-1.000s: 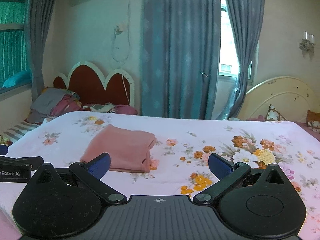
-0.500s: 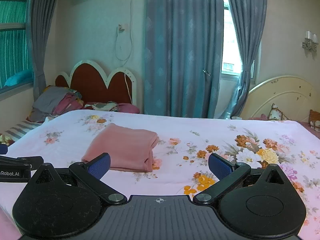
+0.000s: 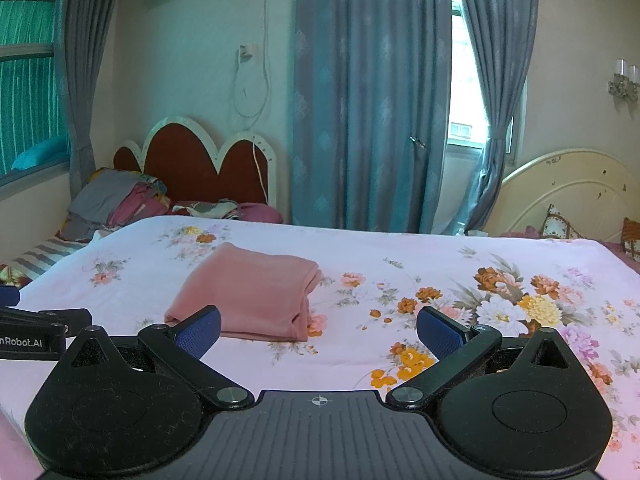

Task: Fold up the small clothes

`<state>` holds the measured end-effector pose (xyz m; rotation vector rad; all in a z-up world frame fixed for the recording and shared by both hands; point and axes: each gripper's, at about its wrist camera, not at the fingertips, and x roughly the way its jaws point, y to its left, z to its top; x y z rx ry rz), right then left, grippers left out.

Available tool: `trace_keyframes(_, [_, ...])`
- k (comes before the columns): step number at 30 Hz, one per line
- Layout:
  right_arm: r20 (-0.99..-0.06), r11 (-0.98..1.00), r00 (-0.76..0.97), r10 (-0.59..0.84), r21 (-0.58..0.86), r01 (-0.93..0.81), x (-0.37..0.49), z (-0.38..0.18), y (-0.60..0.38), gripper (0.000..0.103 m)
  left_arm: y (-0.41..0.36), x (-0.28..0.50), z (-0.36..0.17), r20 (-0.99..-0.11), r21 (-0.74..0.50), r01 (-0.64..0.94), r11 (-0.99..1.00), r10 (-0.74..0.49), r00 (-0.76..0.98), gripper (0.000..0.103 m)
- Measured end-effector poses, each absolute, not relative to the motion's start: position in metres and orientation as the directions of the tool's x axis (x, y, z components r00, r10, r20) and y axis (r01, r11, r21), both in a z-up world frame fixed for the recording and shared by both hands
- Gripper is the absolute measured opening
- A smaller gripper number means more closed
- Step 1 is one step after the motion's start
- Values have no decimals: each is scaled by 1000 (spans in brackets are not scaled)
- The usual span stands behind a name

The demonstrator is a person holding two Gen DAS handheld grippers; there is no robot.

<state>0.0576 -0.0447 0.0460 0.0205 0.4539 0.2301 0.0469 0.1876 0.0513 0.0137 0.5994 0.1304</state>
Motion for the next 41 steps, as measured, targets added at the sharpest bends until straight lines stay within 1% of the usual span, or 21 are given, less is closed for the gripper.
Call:
trace_keyframes(11, [-438,972,868,232,70,-225,61,42,-44,103,188,49,49,-572,38,-116,992,117,812,103])
trace_keyframes(30, [-464,970,852,241,76,-233,79,34,-33,103,201,74,39,-600,28,-103,994,99,793,103])
trace_keyframes(32, [-467,969,850,243,79,-233,83,33,-32,103,201,77,38,-596,27,-86,996,85,798,103])
trace_keyframes(35, [-472,970,849,239,82,-228,89,30,-29,103,202,79,37,-559,2,-60,998,51,827,99])
trace_keyframes(36, [-475,971,848,236,81,-224,93,28,-28,103,203,83,37,-562,0,-62,998,51,825,99])
trace_keyframes(37, [-481,972,846,232,80,-221,95,26,-28,103,203,88,36,-570,-4,-60,998,47,820,99])
trace_keyframes(39, [-493,974,840,224,82,-212,103,22,-28,103,206,98,35,-577,-7,-75,997,57,815,103])
trace_keyframes(41, [-505,976,836,214,81,-200,110,17,-28,103,208,110,32,-581,21,-89,996,85,809,103])
